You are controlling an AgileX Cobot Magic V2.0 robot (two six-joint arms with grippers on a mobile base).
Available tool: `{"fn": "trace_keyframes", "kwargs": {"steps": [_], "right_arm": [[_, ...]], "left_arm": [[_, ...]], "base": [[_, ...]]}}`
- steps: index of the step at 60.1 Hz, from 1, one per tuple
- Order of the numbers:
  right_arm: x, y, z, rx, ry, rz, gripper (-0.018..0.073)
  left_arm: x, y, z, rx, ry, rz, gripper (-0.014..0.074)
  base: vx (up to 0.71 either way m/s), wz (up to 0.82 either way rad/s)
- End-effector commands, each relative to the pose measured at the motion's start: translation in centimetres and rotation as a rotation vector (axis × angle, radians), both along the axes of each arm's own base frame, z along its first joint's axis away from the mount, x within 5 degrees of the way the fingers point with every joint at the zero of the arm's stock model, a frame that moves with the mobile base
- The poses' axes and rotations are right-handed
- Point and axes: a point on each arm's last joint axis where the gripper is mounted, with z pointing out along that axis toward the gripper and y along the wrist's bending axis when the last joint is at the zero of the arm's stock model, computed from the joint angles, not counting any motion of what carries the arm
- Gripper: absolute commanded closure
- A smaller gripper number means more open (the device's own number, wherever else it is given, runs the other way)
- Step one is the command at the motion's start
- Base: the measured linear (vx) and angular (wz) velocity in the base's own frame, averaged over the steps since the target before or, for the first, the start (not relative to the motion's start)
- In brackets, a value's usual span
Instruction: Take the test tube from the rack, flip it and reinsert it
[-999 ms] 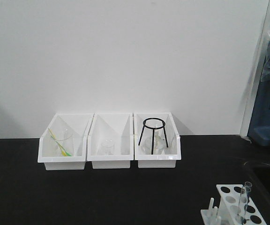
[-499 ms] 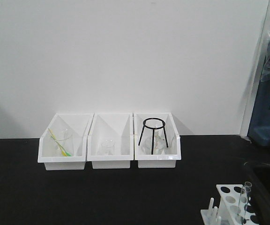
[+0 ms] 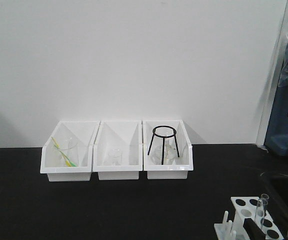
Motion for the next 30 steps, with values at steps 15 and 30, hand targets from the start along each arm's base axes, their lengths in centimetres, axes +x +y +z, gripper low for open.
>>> {"fn": "trace_keyframes", "kwargs": {"steps": [15,30], "right_arm": [[3.3,0.3,2.0,0.028,-0.245,0.029,0.0084],[3.6,0.3,1.8,-0.026,-0.249,0.031,0.0367]], "left_arm": [[0.1,-0.1,0.7,0.006,-0.089,-0.012,0.0603],[0.1,-0.1,0.7,0.006,-0.089,-0.012,0.0603]], "base": [[0.0,0.0],[0.0,0.0]]}}
